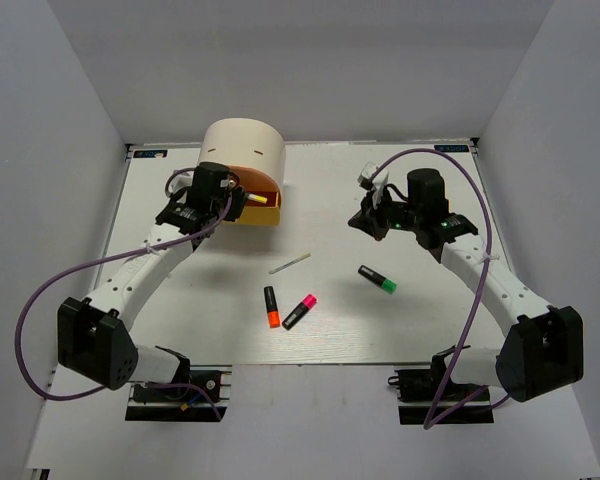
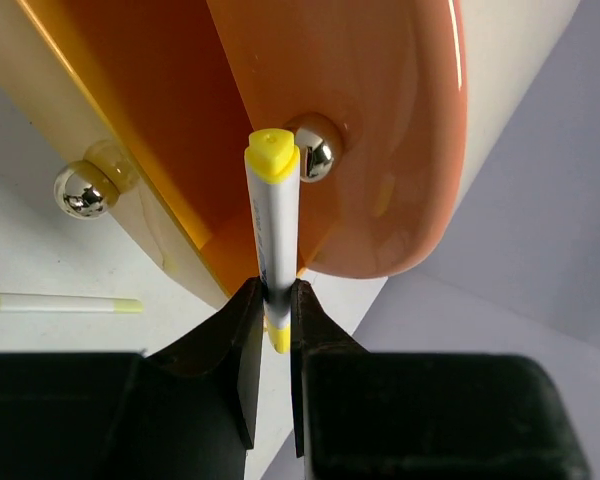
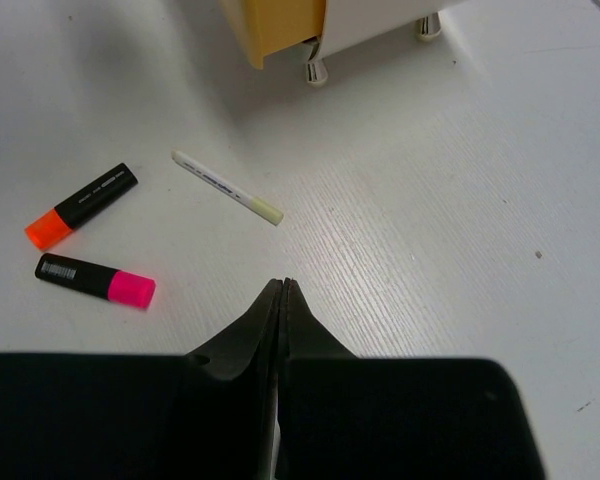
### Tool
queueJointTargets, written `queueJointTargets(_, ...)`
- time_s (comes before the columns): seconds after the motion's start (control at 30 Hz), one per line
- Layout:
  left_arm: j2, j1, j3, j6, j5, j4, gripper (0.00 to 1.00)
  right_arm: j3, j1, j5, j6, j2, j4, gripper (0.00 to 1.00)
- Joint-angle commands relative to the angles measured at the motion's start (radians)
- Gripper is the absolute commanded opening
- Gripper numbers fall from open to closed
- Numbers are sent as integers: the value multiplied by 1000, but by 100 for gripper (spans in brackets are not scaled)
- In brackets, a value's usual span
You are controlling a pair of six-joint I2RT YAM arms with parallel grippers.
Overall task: Sort the stationery into containers
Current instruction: Place the pen in the drawer.
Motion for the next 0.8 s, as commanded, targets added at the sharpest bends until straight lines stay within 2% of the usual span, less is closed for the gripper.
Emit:
queueJointTargets(0.0,-4,3,-11,-53,-44,35,0,-4,-9,-20,-9,-34,8,1)
queueJointTargets(0.33,36,3,8,-53,-64,25,2,-7,-11,-18,-6,-37,4,6)
queueJointTargets(0.4,48,3,8,-53,-64,11,9,-8,-12,-17,-6,-39,5,9)
queueJointTargets(0.43,59,3,17,-53,-64,11,23,-11,-30,-17,-6,-37,5,11)
queueJointTargets(0.53,59,3,17,-53,-64,11,39,-10,-12,-20,-7,-36,4,17)
queueJointTargets(0.57,59,3,17,-53,-64,2,48,-11,-14,-23,-10,-39,1,18)
queueJointTargets(0.67,50,3,26,-53,-64,2,58,-8,-12,-38,-24,-33,-7,24)
queueJointTargets(0.77,39,3,26,-44,-45,3,65,7,-14,-137,-101,-20,-48,32)
